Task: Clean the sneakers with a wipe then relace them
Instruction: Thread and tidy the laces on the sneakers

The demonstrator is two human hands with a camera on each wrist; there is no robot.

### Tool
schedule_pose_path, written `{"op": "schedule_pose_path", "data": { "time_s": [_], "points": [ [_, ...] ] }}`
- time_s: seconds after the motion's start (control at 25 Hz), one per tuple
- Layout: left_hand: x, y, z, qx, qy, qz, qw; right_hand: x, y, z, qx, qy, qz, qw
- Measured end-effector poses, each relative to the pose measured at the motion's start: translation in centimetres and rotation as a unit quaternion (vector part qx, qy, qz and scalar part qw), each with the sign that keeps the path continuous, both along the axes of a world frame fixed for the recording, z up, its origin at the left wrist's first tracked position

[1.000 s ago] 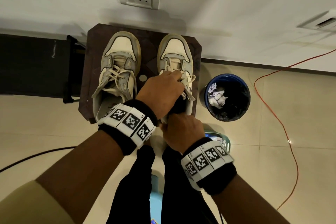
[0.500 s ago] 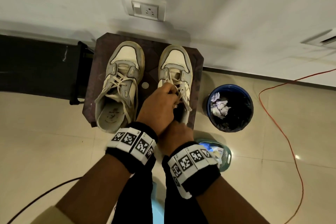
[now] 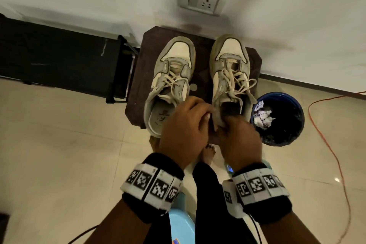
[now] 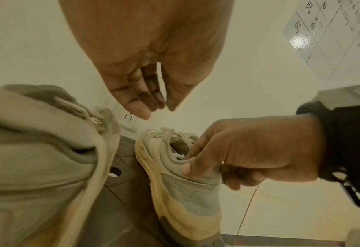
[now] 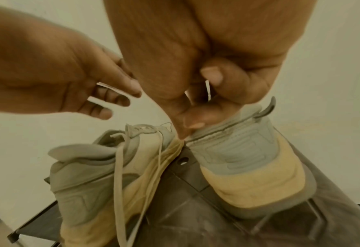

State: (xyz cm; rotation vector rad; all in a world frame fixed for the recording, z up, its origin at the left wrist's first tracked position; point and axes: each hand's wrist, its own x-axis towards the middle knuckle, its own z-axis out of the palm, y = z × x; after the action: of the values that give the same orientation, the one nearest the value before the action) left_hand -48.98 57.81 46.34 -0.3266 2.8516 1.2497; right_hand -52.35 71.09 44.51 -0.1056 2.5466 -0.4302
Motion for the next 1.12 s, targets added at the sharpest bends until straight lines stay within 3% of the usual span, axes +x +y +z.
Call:
{"op": "schedule_pose_path", "data": {
  "time_s": [0.2, 0.4, 0.64, 0.84, 0.96, 1.04, 1.12],
  "points": [
    [1.9, -7.0, 1.1, -0.11, -0.053, 0.049, 0.991, 1.3, -4.2, 1.9, -0.088, 0.082, -0.026, 0.992],
    [0.2, -11.7, 0.8, -0.225, -0.083, -0.078, 0.968, -1.7, -10.4, 1.9, -0.077, 0.071, -0.095, 0.99],
    [-0.9, -12.3, -1.8, -0.232, -0.066, -0.157, 0.958, -4.7, -15.1, 1.5, -0.005, 0.035, -0.066, 0.997],
    [-1.0, -13.6, -2.8, -0.064, -0.045, -0.115, 0.99, -5.3, -15.7, 0.0, -0.055, 0.053, -0.103, 0.992],
    [0.1, -13.8, -3.0, 0.116, -0.058, -0.007, 0.992, -4.5, -14.1, -0.8, -0.161, 0.019, -0.206, 0.965],
    [0.1, -14.1, -2.1, 0.289, -0.122, 0.122, 0.942, -3.7, -13.5, -0.6, -0.291, -0.003, -0.31, 0.905],
    [-0.4, -14.2, -1.4, 0.387, -0.158, 0.206, 0.885, -3.3, -12.9, -0.2, -0.409, -0.027, -0.377, 0.831]
  ]
}}
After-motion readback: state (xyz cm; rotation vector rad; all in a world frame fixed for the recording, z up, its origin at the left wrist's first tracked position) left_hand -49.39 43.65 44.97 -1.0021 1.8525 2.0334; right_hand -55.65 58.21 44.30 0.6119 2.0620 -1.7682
